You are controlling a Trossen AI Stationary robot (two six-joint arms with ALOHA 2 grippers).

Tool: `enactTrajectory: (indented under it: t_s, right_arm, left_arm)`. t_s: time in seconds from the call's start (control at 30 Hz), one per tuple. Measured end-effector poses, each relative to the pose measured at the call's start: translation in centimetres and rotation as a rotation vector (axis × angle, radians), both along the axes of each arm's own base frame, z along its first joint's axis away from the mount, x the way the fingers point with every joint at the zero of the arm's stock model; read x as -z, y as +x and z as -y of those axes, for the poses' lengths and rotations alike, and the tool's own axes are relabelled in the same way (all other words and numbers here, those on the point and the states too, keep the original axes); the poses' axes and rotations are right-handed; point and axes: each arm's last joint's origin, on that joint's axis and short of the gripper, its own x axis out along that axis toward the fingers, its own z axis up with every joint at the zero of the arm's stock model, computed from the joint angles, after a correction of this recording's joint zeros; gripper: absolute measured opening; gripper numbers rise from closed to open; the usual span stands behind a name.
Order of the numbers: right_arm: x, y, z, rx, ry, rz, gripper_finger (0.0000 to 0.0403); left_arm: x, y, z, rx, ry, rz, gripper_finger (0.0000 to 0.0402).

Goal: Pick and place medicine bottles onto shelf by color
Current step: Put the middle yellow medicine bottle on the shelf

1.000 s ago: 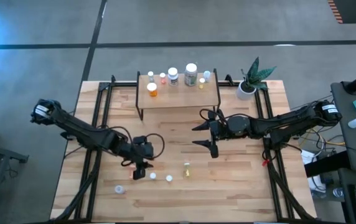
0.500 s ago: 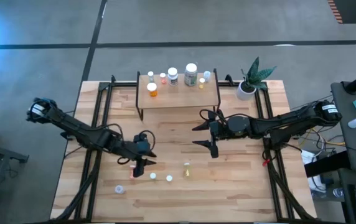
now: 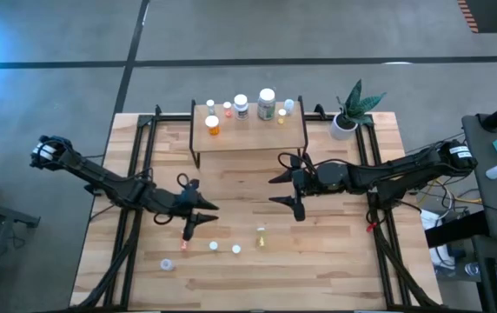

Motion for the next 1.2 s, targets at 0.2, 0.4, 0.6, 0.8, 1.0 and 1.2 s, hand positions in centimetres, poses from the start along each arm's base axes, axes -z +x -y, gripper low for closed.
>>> enactTrajectory:
  t_s: [0.2,0.4,0.6,0.8,1.0,1.2]
  right_arm:
    - [0.0,0.0,0.0,0.000,-0.002,0.000,0.0249]
    - [0.2,0.0,-0.1,-0.030,0.020,-0.019,0.0249]
    - [0.1,0.1,-0.8,-0.054,0.026,-0.006,0.0249]
    - [0.0,0.0,-1.0,-0.047,0.086,-0.005,0.0249]
    - [0.7,0.6,-1.2,-0.037,0.139,-0.029,0.0249]
    - [1.8,1.6,-2.8,-0.095,0.112,-0.013,0.0249]
  left_arm:
    - [0.4,-0.5,-0.2,-0.004,-0.004,0.092,0.0127]
    - [0.5,-1.3,-0.6,-0.005,0.009,0.056,0.0127]
    - [-1.2,-2.5,-1.1,0.009,0.034,0.146,0.0127]
    - [-2.2,-3.3,-1.5,-0.001,0.096,0.210,0.0127]
    - [-2.0,-3.7,-1.6,0.004,0.111,0.203,0.0127]
    - [-2.5,-4.6,-2.0,-0.001,0.093,0.249,0.0127]
